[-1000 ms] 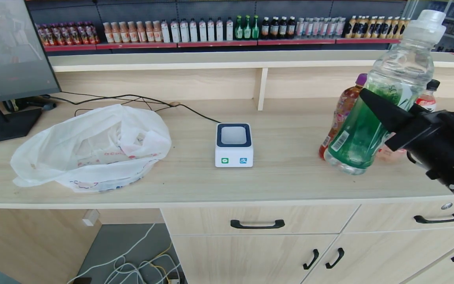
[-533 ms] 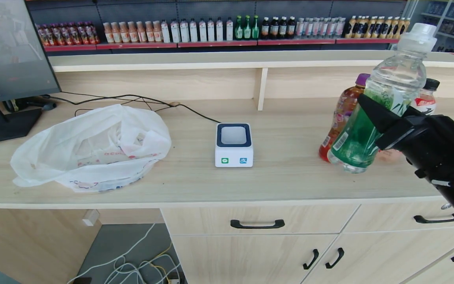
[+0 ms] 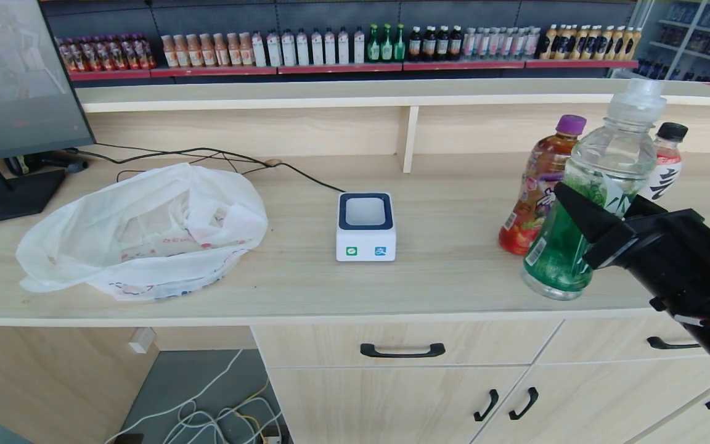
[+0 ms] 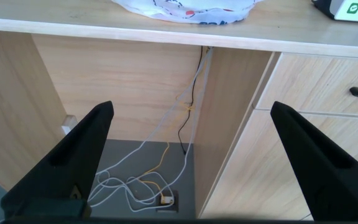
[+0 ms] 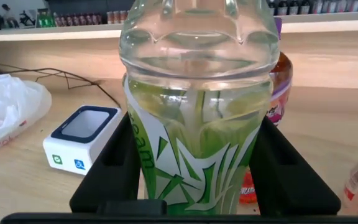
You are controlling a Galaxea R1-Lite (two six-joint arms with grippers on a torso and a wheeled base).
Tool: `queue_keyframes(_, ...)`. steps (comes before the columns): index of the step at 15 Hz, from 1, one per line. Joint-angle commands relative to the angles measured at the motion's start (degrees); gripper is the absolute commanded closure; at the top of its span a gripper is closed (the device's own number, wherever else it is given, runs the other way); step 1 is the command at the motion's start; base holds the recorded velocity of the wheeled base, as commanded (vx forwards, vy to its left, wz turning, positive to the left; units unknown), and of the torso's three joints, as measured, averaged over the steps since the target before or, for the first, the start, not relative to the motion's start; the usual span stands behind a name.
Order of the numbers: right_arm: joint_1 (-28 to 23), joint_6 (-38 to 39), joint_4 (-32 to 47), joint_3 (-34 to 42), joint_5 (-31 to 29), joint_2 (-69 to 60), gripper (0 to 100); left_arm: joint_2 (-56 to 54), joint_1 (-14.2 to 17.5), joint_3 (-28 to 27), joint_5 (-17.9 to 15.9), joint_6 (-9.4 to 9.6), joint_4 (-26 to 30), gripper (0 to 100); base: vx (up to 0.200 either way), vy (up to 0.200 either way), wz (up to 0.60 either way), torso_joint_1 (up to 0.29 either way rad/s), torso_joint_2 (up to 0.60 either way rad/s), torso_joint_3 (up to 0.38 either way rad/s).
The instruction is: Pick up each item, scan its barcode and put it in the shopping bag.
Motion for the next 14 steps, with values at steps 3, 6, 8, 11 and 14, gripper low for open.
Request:
queue_keyframes(3,0.63,-1.18,0.07,-5.98,-6.57,3.69,100,-0.02,0.01,0.00,-0.06,0.25,0.00,0,0.000,0.000,0.00,0.000,0.00,0.000)
queue_keyframes(6,1.95,-2.76,0.42,-5.63,-8.68,3.16,100,-0.02,0.01,0.00,-0.06,0.16,0.00,0,0.000,0.000,0.00,0.000,0.00,0.000)
queue_keyframes(8,1.95,-2.67,0.42,-5.71,-8.24,2.81,100,-0.02,0.01,0.00,-0.06,0.16,0.00,0,0.000,0.100,0.00,-0.001,0.00,0.001)
queue_keyframes(11,1.69,-1.71,0.42,-5.98,-6.48,1.84,100,-0.02,0.01,0.00,-0.06,0.16,0.00,0,0.000,0.200,0.00,0.001,0.00,0.002)
queue_keyframes(14,1.95,-1.27,0.33,-5.54,-6.04,2.55,100,-0.02,0.01,0.00,0.02,-0.28,0.00,0,0.000,0.200,0.00,0.006,0.00,-0.001)
